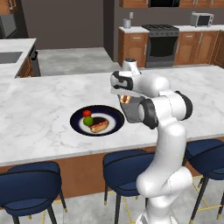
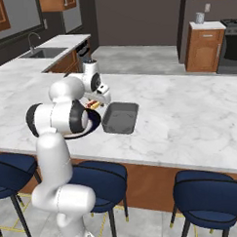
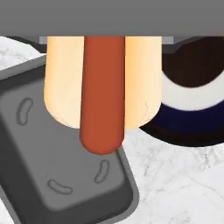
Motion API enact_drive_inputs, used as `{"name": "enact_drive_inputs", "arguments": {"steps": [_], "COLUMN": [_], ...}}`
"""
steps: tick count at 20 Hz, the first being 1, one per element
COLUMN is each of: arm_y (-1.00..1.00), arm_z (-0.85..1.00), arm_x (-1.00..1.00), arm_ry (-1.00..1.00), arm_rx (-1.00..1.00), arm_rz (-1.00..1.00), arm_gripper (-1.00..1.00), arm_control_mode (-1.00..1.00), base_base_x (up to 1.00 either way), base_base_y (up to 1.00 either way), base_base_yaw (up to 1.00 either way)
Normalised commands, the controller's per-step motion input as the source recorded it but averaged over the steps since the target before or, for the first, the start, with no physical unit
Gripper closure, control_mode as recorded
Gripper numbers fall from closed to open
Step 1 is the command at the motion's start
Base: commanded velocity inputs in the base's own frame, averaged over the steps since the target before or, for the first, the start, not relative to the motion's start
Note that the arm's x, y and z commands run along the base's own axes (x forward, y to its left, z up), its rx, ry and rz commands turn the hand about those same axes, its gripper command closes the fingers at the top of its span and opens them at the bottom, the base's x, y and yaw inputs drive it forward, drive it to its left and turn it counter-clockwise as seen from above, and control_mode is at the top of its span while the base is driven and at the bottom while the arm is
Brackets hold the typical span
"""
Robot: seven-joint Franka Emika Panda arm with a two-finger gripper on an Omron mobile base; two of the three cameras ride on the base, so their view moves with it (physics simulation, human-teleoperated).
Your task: Place one cooked food and one vegetable from the large plate to each tupperware container.
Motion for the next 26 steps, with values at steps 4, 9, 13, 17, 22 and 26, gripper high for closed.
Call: {"name": "enact_drive_inputs", "arguments": {"steps": [4, 9, 13, 17, 22, 26], "arm_y": [-0.88, -0.54, -0.02, -0.28, -0.36, -0.28], "arm_z": [0.56, 0.19, -0.15, -0.29, -0.38, -0.30], "arm_x": [0.00, -0.41, -0.35, 0.05, 0.34, 0.59], "arm_ry": [-0.04, 0.02, 0.11, 0.09, 0.05, 0.01], "arm_rx": [-0.04, -0.10, -0.16, 0.00, 0.00, 0.00], "arm_rz": [0.53, 0.37, 0.04, -0.03, -0.23, -0.33], "arm_gripper": [1.00, 1.00, 1.00, 1.00, 1.00, 1.00], "arm_control_mode": [-1.00, -1.00, -1.00, -1.00, -1.00, -1.00], "base_base_x": [0.00, 0.00, 0.00, 0.00, 0.00, 0.00], "base_base_y": [0.00, 0.00, 0.00, 0.00, 0.00, 0.00], "base_base_yaw": [0.00, 0.00, 0.00, 0.00, 0.00, 0.00]}}
